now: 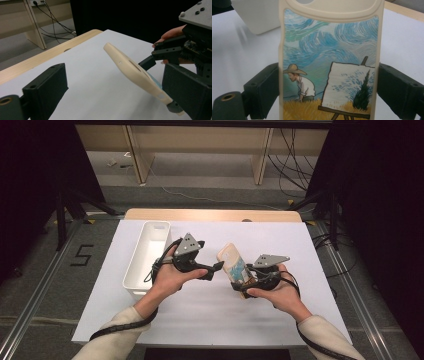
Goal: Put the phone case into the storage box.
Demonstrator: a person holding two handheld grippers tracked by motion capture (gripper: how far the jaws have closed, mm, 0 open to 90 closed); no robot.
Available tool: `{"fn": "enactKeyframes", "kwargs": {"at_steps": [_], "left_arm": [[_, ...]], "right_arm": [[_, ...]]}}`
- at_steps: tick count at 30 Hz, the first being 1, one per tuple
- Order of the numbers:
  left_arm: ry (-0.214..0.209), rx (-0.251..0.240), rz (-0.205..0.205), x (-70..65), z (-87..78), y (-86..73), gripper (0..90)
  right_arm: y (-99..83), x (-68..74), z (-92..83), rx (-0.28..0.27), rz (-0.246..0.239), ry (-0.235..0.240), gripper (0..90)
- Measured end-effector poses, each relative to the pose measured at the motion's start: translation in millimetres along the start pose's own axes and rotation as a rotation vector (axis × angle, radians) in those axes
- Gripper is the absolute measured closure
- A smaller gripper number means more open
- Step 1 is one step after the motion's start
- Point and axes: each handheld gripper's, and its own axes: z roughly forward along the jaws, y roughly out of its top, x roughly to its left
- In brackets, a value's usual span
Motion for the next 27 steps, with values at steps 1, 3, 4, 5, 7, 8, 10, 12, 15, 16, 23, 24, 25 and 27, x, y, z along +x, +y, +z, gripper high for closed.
{"fn": "enactKeyframes", "kwargs": {"at_steps": [1, 3, 4, 5, 7, 8, 10, 12, 15, 16, 23, 24, 25, 27], "left_arm": [[-0.001, 0.001, 0.001, -0.2, 1.1, 0.8, 5.5], [-0.002, 0.006, -0.003, -0.8, 3.4, 2.2, 5.9], [-0.003, 0.006, -0.001, -0.8, 4.5, 2.8, 5.9], [-0.003, 0.005, -0.002, -1.1, 5.5, 3.3, 6.2], [-0.006, 0.001, -0.006, -2.1, 8.2, 4.7, 6.8], [-0.009, 0.002, -0.007, -2.7, 9.8, 5.7, 6.9], [-0.013, 0.003, -0.007, -3.3, 12.3, 7.3, 7.3], [-0.016, 0.005, -0.009, -4.0, 15.6, 9.1, 7.9], [-0.018, 0.014, -0.014, -4.8, 20.3, 9.9, 9.2], [-0.020, 0.017, -0.016, -4.9, 22.2, 9.9, 9.7], [-0.015, 0.031, -0.031, -3.3, 27.3, 9.3, 11.9], [-0.011, 0.027, -0.036, -2.9, 27.7, 9.2, 13.0], [-0.011, 0.025, -0.038, -2.6, 27.9, 9.1, 14.3], [-0.009, 0.028, -0.045, -2.0, 28.3, 8.6, 14.8]], "right_arm": [[0.0, 0.6, 0.5, 0.001, 0.000, 0.001, 11.8], [0.3, 1.3, 1.1, 0.000, -0.004, 0.001, 11.8], [0.4, 1.6, 1.3, 0.001, -0.003, 0.002, 11.8], [0.5, 1.9, 1.6, 0.000, -0.004, 0.002, 11.8], [0.5, 2.4, 1.9, 0.000, -0.004, 0.002, 11.8], [0.5, 2.6, 2.1, 0.000, -0.004, 0.002, 11.8], [0.6, 2.9, 2.4, 0.002, -0.005, 0.003, 11.8], [0.5, 3.2, 2.8, 0.001, -0.006, 0.002, 11.8], [0.6, 3.6, 3.1, -0.001, -0.009, 0.003, 11.8], [0.7, 3.8, 3.2, -0.001, -0.010, 0.002, 11.8], [0.7, 4.9, 4.2, 0.001, -0.013, 0.005, 11.8], [0.8, 5.1, 4.2, 0.001, -0.014, 0.004, 11.8], [1.0, 5.3, 4.2, 0.000, -0.015, 0.004, 11.8], [1.3, 5.7, 4.2, 0.000, -0.015, 0.002, 11.8]]}}
